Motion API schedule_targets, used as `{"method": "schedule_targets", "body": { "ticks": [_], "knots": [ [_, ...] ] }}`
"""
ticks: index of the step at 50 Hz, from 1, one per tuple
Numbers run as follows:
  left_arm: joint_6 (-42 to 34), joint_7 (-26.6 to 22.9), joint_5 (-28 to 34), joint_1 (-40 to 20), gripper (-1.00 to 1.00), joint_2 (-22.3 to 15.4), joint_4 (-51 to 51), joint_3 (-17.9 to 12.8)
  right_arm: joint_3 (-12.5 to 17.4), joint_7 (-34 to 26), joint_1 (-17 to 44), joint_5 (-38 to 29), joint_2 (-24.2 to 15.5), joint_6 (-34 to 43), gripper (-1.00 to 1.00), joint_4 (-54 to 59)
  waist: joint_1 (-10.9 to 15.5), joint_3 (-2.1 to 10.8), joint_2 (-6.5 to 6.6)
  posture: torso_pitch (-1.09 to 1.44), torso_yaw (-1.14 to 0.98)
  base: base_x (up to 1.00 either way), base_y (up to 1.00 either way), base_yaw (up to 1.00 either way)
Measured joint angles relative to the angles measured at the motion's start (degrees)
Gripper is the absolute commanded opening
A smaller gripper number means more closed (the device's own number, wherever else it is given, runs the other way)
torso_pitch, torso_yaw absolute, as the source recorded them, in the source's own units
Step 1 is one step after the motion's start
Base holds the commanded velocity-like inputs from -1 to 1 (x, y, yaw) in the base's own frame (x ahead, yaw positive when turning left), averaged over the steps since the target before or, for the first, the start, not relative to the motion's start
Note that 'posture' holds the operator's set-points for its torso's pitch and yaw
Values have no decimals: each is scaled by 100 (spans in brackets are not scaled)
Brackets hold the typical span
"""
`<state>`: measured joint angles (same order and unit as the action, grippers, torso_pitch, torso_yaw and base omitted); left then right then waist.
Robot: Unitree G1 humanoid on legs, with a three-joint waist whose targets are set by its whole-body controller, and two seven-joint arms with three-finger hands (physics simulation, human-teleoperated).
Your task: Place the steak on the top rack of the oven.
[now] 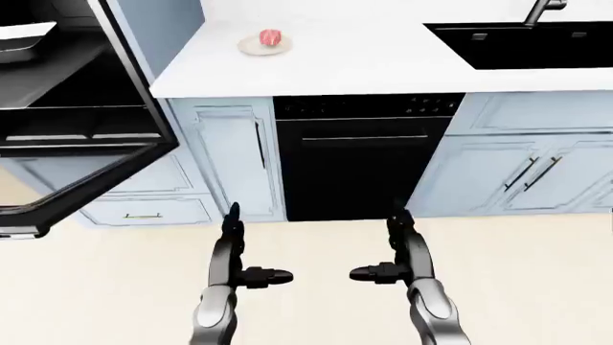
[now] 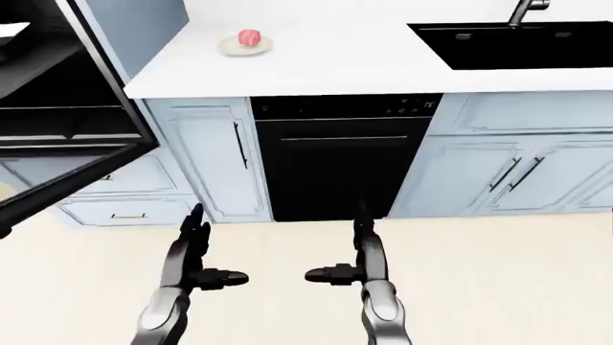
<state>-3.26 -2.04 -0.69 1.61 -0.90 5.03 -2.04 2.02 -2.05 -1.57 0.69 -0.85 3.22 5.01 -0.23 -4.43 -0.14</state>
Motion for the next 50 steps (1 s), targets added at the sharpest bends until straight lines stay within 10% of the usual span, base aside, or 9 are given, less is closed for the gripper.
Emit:
{"method": "schedule_targets", "body": {
  "ticks": [3, 25, 50],
  "knots": [
    [-65, -17, -63, 4, 100, 4, -680, -3, 67, -54, 130, 131, -5, -236, 100, -209, 39, 343, -21, 0, 0, 0, 0, 0],
    [-191, -38, -219, -86, 100, -6, -612, -63, 11, 18, 139, 55, -33, -215, 100, -197, 49, 405, -22, 0, 0, 0, 0, 0],
    [-2521, 526, -441, -1728, 100, -254, -2139, -254, 100, 128, 1704, 180, -210, 2558, 100, -2095, 50, 385, -3, 0, 0, 0, 0, 0]
  ]
}}
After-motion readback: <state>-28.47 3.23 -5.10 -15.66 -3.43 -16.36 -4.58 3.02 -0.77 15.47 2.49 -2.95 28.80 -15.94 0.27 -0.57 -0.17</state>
